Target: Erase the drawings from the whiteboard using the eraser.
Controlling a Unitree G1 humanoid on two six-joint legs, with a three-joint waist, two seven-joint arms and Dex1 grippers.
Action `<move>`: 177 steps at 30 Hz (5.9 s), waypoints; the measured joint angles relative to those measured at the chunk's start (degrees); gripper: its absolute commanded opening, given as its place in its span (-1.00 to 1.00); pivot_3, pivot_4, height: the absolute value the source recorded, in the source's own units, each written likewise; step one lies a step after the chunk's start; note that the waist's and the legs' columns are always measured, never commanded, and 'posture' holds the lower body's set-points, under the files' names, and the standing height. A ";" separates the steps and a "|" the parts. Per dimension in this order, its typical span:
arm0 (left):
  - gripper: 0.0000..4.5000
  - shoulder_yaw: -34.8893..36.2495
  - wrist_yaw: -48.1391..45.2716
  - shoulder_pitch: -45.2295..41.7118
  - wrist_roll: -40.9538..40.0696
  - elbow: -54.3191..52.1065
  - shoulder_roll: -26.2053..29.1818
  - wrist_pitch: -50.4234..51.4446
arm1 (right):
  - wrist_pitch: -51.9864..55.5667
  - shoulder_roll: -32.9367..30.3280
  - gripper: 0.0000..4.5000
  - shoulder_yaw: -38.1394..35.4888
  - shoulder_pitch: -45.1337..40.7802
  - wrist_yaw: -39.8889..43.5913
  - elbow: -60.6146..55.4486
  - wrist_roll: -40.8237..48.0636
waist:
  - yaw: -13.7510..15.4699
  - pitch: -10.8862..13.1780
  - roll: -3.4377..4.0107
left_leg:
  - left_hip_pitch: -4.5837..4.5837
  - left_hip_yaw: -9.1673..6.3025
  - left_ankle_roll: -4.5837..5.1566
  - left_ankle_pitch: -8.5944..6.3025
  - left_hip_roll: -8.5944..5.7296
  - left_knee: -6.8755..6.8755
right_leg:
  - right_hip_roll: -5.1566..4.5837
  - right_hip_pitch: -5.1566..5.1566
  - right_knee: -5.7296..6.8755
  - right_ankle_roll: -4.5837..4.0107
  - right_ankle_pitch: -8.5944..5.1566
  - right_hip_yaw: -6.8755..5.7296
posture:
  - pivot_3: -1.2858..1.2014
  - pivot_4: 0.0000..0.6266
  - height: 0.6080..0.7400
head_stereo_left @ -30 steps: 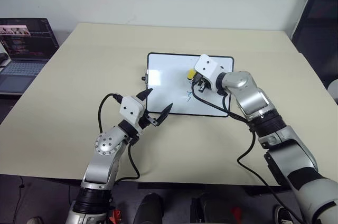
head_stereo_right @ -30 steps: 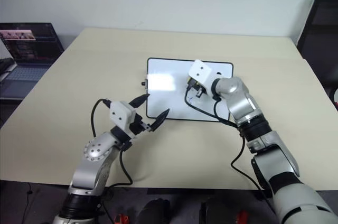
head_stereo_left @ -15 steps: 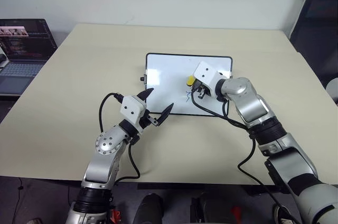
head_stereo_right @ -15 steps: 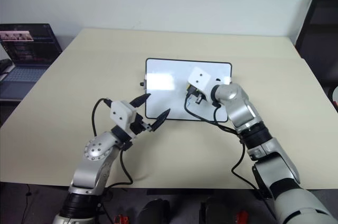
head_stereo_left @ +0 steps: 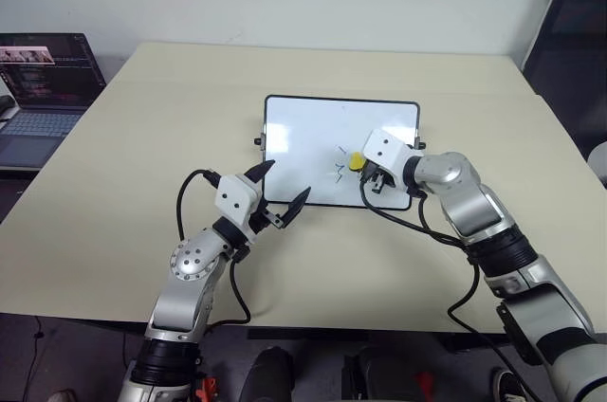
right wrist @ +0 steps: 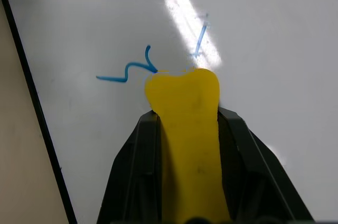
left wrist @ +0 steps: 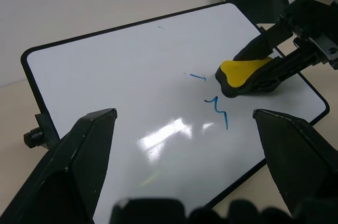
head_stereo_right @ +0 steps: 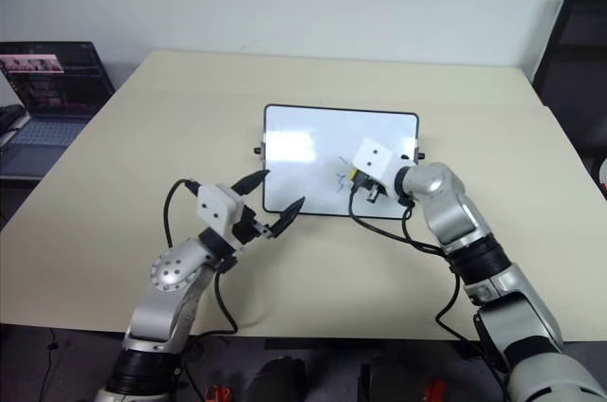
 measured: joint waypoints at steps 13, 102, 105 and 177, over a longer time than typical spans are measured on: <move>1.00 -0.05 -0.54 -0.20 0.00 1.86 -0.02 -1.21 | 0.59 4.98 -0.51 0.02 -3.15 -2.22 4.58 -0.01 | -1.10 -0.01 -0.01 | 0.12 0.12 0.12 0.09 0.08 0.06 | 0.11 0.03 0.01 0.03 0.16 0.04 | 0.03 -0.52 1.00; 1.00 -0.07 -0.25 0.37 -0.11 0.81 0.04 -0.69 | -7.23 13.51 -0.51 0.04 -15.89 -4.85 22.77 -0.51 | -2.50 0.00 -0.04 | 0.07 0.29 0.21 0.17 0.11 -0.12 | 0.13 -0.15 -0.10 0.05 0.35 0.26 | 0.03 -0.52 1.00; 1.00 -0.07 -0.20 0.37 -0.11 0.33 0.04 -0.25 | -7.83 13.32 -0.51 0.05 -15.73 -4.86 22.78 -0.51 | -2.48 0.00 -0.04 | 0.05 0.30 0.21 0.17 0.10 -0.12 | 0.12 -0.15 -0.10 0.05 0.35 0.27 | 0.03 -0.52 1.00; 1.00 -0.08 0.02 0.69 -0.11 0.08 0.08 0.15 | -8.09 13.04 -0.51 -0.65 -13.99 -5.48 21.90 -2.14 | -2.36 0.00 -0.05 | 0.10 0.34 0.26 0.21 0.12 -0.14 | 0.10 -0.15 -0.13 0.14 0.32 0.34 | 0.03 -0.52 1.00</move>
